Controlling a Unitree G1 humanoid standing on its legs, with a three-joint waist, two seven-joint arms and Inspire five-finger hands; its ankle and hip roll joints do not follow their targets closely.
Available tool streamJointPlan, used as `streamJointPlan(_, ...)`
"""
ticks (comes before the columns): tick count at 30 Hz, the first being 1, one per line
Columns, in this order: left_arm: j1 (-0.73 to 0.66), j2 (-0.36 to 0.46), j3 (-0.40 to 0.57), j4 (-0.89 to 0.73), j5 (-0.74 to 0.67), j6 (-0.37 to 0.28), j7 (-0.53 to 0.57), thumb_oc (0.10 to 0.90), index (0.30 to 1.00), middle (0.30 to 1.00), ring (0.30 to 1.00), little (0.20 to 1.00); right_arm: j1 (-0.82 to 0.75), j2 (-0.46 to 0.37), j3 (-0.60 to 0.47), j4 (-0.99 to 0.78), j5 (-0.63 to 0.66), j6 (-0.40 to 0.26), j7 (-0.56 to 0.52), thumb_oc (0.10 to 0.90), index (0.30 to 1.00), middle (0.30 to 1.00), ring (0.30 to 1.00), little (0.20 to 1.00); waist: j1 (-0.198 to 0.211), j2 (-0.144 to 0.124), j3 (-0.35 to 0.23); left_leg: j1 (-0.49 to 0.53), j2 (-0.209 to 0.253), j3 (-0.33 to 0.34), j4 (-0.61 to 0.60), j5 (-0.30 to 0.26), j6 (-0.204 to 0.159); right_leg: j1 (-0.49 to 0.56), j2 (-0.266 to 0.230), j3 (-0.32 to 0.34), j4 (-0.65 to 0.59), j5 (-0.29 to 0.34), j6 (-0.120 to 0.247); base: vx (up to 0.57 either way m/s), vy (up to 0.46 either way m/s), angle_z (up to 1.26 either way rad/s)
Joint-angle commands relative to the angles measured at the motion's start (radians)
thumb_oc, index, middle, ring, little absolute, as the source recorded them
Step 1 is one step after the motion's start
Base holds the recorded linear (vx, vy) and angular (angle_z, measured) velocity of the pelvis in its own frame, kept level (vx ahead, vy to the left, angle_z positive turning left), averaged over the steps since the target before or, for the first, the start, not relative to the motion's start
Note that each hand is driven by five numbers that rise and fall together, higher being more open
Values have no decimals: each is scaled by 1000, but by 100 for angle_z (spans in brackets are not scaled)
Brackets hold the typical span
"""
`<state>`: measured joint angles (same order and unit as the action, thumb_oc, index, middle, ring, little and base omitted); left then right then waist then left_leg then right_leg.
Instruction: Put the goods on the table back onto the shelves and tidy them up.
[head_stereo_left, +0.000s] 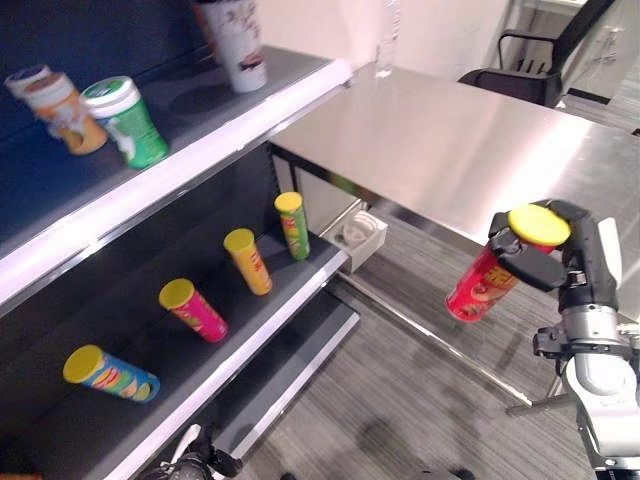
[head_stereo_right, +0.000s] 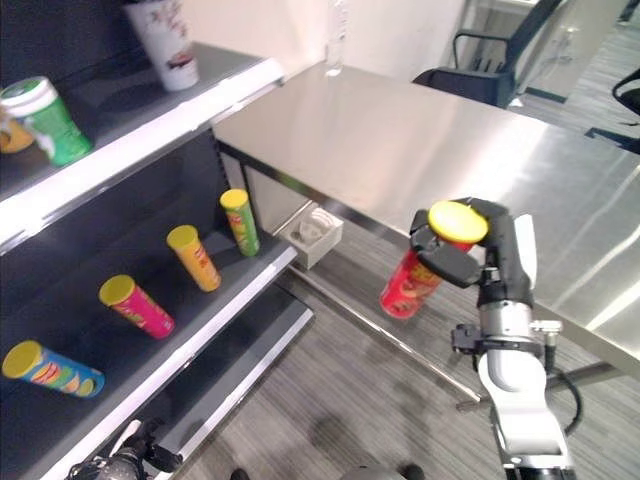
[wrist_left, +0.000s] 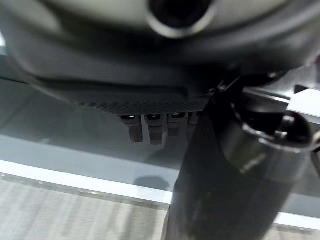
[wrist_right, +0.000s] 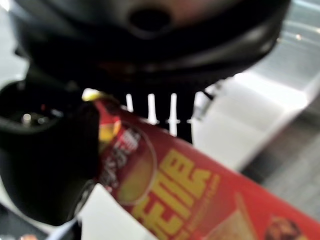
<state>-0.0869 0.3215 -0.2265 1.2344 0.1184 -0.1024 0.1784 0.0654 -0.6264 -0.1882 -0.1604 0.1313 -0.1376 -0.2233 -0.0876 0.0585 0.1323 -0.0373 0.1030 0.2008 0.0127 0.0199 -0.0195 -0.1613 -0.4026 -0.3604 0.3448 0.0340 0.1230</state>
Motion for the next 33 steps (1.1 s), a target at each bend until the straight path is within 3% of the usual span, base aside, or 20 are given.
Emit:
streamJointPlan(1,-31,18,51,11,-21,-1,-5,800,900,900,900,900,-155,-43,-169,-135,-15,-116,-59,400,300,300,300,300,-25,-35,34,44,10,10,-58,-33,-34,41,202,42,-74,-86,-2,-9,296,50)
streamJointPlan(3,-38,-7,52,-1,-53,-2,-9,800,900,900,900,900,-114,-17,-189,-143,-16,-121,-68,400,300,300,300,300,-32,-51,30,45,-34,-5,-67,-22,-24,58,275,78,-42,-134,-30,-24,237,58)
streamJointPlan(5,-35,-31,45,-9,-59,-3,-13,800,900,900,900,900,-98,-3,-199,-143,-24,-121,-70,400,300,300,300,300,-39,-62,28,53,-63,-16,-75,-22,-11,58,319,113,29,-160,-40,-37,157,32)
streamJointPlan(8,-5,-64,15,3,-41,1,-35,800,900,900,900,900,-91,5,-201,-147,-18,-121,-52,400,300,300,300,300,-43,-76,24,57,-99,-27,-74,-21,10,67,342,148,68,-146,-46,-52,71,11)
streamJointPlan(10,16,-71,15,11,-40,0,-43,800,900,900,900,900,-90,12,-186,-145,-7,-128,-37,400,300,300,300,300,-34,-82,14,59,-107,-34,-75,-25,10,101,348,157,9,-158,-54,3,-28,16)
streamJointPlan(13,42,-70,84,30,-86,2,-42,800,900,900,900,900,-71,60,-129,-176,61,-142,24,400,300,300,300,300,-8,-107,-26,54,-129,-35,-86,-18,13,184,377,210,-209,-168,-64,28,-75,-4)
streamJointPlan(17,68,-75,131,50,-105,2,-42,800,900,900,900,900,-62,85,-40,-208,152,-155,113,400,300,300,300,300,10,-109,-29,31,-123,-20,-88,-7,12,215,387,257,-351,-106,-50,-63,-49,-38)
streamJointPlan(19,74,-100,122,52,-90,-2,-44,800,900,900,900,900,-43,92,59,-222,176,-139,175,400,300,300,300,300,19,-111,-10,-18,-115,-17,-66,12,1,224,370,266,-414,-63,-38,-202,-9,-37)
streamJointPlan(21,75,-116,119,56,-91,-3,-45,800,900,900,900,900,-37,97,93,-222,184,-141,188,400,300,300,300,300,19,-112,-2,-38,-109,-7,-48,9,-6,218,360,263,-419,-52,-36,-196,33,-14)
streamJointPlan(23,72,-117,142,59,-112,1,-37,800,900,900,900,900,-3,109,136,-235,185,-127,217,400,300,300,300,300,8,-113,13,-60,-80,27,12,-25,-17,184,331,247,-408,-35,-30,-285,130,3)
streamJointPlan(24,73,-112,158,58,-127,3,-35,800,900,900,900,900,16,104,174,-240,178,-111,242,400,300,300,300,300,-3,-112,18,-33,-40,28,53,-61,-32,156,303,239,-395,-21,-26,-251,213,16)
streamJointPlan(25,78,-112,159,58,-124,5,-38,800,900,900,900,900,23,98,190,-244,163,-103,248,400,300,300,300,300,-9,-106,14,-15,-10,23,65,-67,-42,144,291,234,-394,-22,-25,-163,169,23)
streamJointPlan(26,78,-112,160,58,-124,5,-38,800,900,900,900,900,22,98,190,-244,163,-103,248,400,300,300,300,300,-10,-106,13,-18,-10,23,64,-64,-42,140,291,233,-394,-20,-26,-80,146,14)
streamJointPlan(28,90,-117,154,58,-98,16,-38,800,900,900,900,900,32,79,208,-247,115,-90,250,400,300,300,300,300,-23,-91,3,27,71,11,79,-57,-62,123,266,228,-386,-30,-23,-55,181,1)
streamJointPlan(29,90,-117,154,58,-98,16,-38,800,900,900,900,900,32,79,208,-247,115,-90,250,400,300,300,300,300,-23,-91,3,27,71,11,79,-57,-62,123,266,228,-386,-30,-23,-61,411,12)
streamJointPlan(30,108,-104,169,60,-93,30,-27,800,900,900,900,900,42,56,207,-245,46,-68,230,400,300,300,300,300,-33,-63,-17,80,172,-46,81,38,-99,103,238,231,-376,-30,-13,-36,302,23)
streamJointPlan(31,109,-104,169,60,-93,30,-27,800,900,900,900,900,42,55,208,-245,45,-68,229,400,300,300,300,300,-34,-61,-17,80,175,-48,79,39,-101,104,241,229,-375,-32,-14,-98,589,34)
streamJointPlan(32,122,-100,172,60,-89,34,-27,800,900,900,900,900,48,56,193,-252,37,-63,210,400,300,300,300,300,-42,-42,-19,105,222,-114,87,91,-128,87,215,245,-366,-26,4,-58,279,19)
streamJointPlan(33,123,-100,172,59,-89,35,-28,800,900,900,900,900,49,56,192,-253,37,-62,210,400,300,300,300,300,-44,-41,-20,103,223,-117,87,92,-129,87,216,243,-365,-27,4,-81,463,11)
